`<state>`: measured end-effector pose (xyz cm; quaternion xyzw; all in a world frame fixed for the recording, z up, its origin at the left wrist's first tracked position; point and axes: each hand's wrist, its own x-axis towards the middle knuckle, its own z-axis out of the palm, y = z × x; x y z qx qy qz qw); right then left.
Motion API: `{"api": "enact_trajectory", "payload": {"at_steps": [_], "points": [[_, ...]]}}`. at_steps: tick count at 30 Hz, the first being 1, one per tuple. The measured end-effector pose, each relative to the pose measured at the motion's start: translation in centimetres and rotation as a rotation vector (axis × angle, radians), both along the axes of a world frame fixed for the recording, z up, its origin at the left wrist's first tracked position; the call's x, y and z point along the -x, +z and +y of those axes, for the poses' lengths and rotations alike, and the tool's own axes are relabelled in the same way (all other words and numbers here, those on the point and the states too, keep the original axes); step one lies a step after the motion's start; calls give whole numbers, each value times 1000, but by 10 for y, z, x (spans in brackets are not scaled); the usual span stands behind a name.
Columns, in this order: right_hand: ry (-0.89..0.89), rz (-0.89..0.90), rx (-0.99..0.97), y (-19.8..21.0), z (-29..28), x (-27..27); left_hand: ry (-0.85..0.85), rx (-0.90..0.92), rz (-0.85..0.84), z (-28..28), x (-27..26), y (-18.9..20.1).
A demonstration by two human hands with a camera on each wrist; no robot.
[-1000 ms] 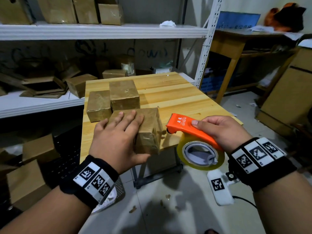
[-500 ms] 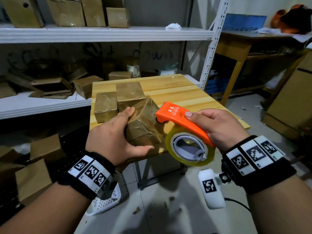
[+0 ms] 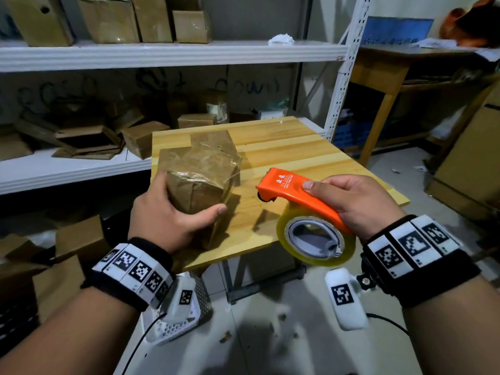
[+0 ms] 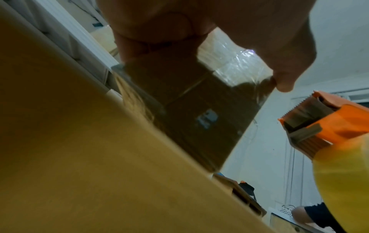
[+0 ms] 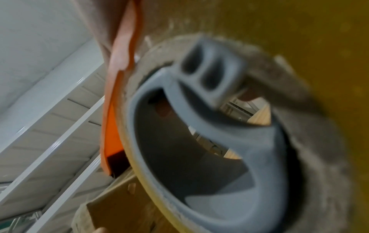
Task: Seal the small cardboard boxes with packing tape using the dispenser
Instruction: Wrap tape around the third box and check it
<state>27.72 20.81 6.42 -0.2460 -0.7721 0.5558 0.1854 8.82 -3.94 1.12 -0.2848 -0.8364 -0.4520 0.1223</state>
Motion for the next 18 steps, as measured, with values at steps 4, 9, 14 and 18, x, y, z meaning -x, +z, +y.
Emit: {"api": "enact_trajectory", "payload": {"at_steps": [4,9,14,18], "points": [[1,-23,24,-4,-3,5,-22,-95,-36,4,-3,-3],[9,-56,20,-18,-12,16,-7,-190,-87,5,-7,-12],[26,-85,7,-29,-19,27,-43,-197,-60,5,-13,-11],[24,-103,5,-32,-21,27,-102,-188,18,5,-9,-10]]}}
